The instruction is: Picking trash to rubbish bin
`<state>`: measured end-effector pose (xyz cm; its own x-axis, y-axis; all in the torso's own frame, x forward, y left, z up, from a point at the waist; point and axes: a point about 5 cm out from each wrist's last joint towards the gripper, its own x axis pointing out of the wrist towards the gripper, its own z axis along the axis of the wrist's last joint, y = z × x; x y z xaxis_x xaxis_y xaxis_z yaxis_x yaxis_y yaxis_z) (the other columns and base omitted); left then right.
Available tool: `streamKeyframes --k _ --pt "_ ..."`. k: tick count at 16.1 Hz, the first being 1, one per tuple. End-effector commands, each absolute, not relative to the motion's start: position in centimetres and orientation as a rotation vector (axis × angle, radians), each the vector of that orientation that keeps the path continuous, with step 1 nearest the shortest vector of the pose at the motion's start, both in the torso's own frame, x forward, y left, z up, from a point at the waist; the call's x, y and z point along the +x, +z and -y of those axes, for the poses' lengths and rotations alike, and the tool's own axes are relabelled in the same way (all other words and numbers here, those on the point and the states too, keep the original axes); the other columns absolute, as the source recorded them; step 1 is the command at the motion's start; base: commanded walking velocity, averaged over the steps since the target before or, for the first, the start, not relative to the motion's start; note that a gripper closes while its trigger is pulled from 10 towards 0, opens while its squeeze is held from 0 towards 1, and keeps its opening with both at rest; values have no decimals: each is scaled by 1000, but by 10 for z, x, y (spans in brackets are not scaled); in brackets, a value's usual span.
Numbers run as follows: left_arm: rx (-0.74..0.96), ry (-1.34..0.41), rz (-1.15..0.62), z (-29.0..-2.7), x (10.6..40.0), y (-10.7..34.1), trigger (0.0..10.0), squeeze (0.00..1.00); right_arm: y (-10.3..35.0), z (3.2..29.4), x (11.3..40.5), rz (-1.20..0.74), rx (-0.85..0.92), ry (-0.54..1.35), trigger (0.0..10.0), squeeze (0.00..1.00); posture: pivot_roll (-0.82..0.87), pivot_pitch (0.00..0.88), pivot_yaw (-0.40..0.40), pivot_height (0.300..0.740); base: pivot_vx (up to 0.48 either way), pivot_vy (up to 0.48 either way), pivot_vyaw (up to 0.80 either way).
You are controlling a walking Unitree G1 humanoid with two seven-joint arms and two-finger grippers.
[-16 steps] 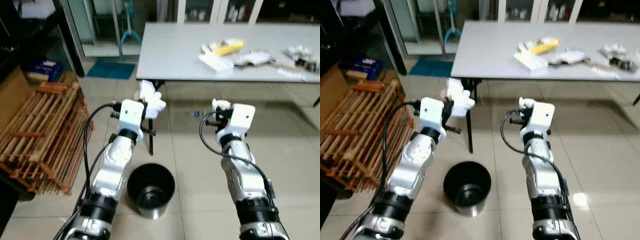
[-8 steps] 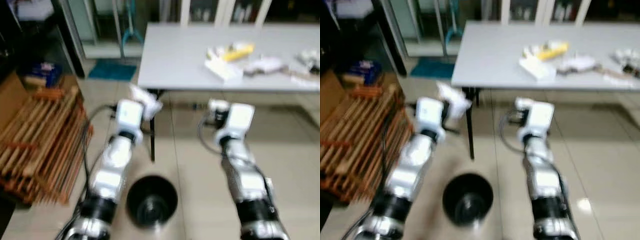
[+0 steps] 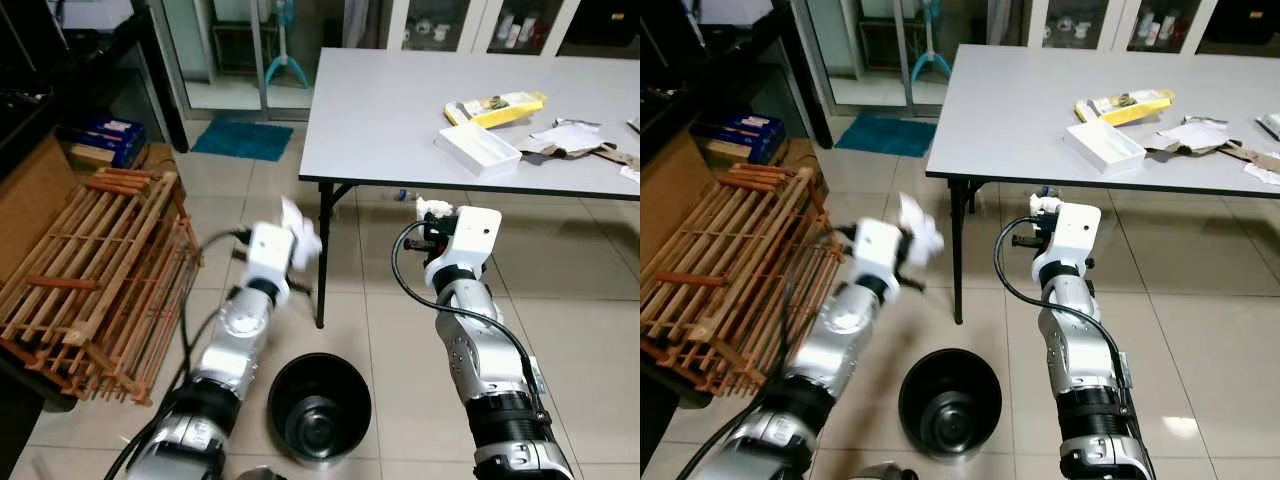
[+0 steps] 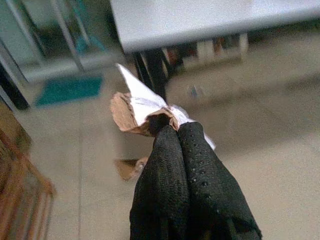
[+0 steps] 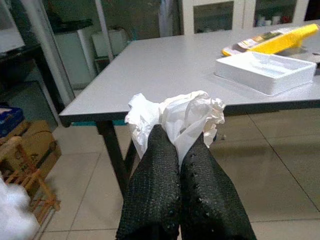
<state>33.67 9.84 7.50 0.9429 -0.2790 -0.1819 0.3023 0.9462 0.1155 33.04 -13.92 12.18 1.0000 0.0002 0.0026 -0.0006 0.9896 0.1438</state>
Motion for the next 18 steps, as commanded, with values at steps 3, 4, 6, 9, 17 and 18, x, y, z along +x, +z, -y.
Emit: streamKeyframes --k 3,4,6,9,17,18 --pt "143 -378 -355 -88 328 43 10000 0 125 139 330 3 137 -3 10000 0 -30 45 9 737 0 0 0" --pt "153 -381 -408 -87 324 34 10000 0 125 140 328 2 135 -7 10000 0 -45 56 10 737 0 0 0" --pt "145 -385 -485 -83 316 21 10000 0 124 141 324 -2 134 -11 10000 0 -63 69 14 737 0 0 0" --pt "159 -417 -523 -76 309 14 10000 0 122 141 320 -9 134 -18 10000 0 -76 82 17 737 0 0 0" --pt "177 -412 -529 -76 311 14 10000 1000 121 142 315 -27 132 -22 10000 0 -77 81 19 737 0 0 0" --pt "177 -407 -525 -78 313 15 10000 1000 121 141 316 -28 132 -20 10000 0 -75 76 21 737 0 0 0"
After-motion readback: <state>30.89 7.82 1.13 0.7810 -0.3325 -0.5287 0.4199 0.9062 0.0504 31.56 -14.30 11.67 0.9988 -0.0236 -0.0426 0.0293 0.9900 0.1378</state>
